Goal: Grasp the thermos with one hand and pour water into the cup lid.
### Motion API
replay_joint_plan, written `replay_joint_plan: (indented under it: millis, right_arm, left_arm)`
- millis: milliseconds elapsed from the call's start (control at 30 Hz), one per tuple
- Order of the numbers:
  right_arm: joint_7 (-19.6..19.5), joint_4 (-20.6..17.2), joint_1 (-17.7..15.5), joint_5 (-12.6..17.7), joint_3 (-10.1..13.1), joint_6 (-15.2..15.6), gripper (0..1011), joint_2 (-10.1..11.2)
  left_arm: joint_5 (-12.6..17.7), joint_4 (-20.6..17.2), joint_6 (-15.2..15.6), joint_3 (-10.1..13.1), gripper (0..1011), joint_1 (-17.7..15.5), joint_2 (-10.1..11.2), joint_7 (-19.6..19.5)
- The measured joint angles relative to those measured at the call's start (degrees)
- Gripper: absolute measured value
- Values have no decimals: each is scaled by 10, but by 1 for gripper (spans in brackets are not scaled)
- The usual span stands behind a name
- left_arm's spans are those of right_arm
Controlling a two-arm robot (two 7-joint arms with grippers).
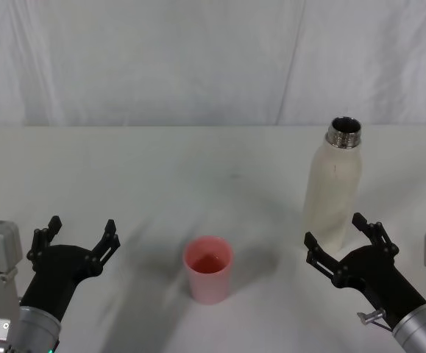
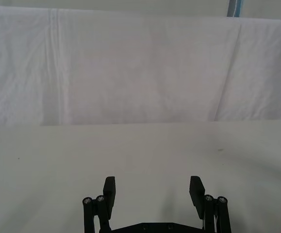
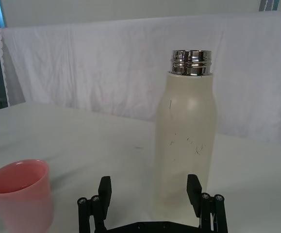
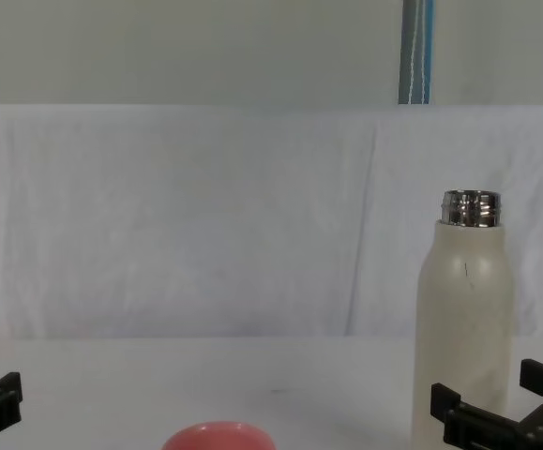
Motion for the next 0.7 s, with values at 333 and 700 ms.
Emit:
replay_joint_plan:
  millis: [333,700]
  right_arm:
    - [0,0,0,0,0,0,1002,0]
    - [0,0,0,0,0,0,1002,0]
  left_arm:
    - [0,0,0,0,1001,0,0,0]
    - [0,0,0,0,1001,0,0,0]
